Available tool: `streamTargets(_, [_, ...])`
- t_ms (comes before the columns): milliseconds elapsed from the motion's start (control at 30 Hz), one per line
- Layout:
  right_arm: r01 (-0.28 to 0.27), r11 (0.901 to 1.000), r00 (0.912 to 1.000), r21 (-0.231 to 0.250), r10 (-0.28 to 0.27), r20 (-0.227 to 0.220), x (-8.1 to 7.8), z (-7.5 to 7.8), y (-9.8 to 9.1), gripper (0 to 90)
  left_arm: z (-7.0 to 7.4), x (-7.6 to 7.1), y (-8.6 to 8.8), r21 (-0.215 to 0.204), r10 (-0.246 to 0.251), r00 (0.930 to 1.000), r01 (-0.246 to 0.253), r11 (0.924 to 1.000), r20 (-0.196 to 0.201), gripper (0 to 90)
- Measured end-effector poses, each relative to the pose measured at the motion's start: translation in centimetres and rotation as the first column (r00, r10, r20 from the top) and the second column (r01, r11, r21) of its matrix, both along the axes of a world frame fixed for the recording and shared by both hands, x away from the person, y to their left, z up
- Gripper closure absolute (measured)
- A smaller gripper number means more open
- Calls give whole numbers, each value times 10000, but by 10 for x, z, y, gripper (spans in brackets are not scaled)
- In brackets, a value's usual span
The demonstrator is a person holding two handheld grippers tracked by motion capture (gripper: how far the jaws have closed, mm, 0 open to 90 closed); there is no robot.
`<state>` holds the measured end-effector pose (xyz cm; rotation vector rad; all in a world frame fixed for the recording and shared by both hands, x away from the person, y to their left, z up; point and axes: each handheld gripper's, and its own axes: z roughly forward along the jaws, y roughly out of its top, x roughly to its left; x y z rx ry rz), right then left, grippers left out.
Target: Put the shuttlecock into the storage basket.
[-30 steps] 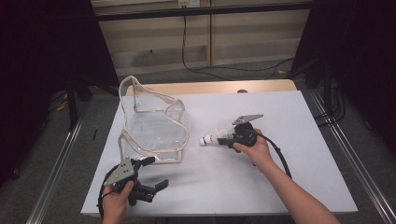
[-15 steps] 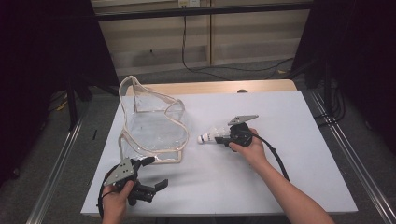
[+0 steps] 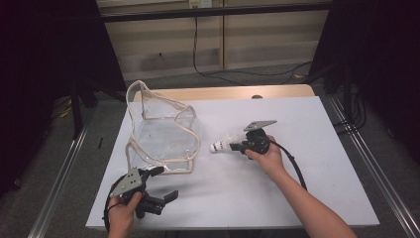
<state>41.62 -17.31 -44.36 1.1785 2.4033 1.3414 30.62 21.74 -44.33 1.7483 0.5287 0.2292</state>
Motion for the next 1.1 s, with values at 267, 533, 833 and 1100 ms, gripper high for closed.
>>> streamTargets(267, [-173, 9997, 9997, 146, 176, -167, -3, 4, -2, 881, 0, -1, -1, -43, -10, 10000, 9, 10000, -34, 9])
streamTargets(533, [-154, 9989, 9995, 445, 167, -271, -4, 9, -6, 882, 0, 0, -1, 7, 7, 10000, -7, 10000, 1, 9])
streamTargets(833, [-133, 9981, 9993, 599, 154, -346, -7, 19, -13, 882, 0, 0, -2, -30, -15, 10000, 15, 10000, -12, 9])
streamTargets(1100, [-237, 9980, 9995, 582, 248, -178, -10, 36, -15, 882, 0, -1, -2, -68, -5, 10000, 5, 10000, -14, 9])
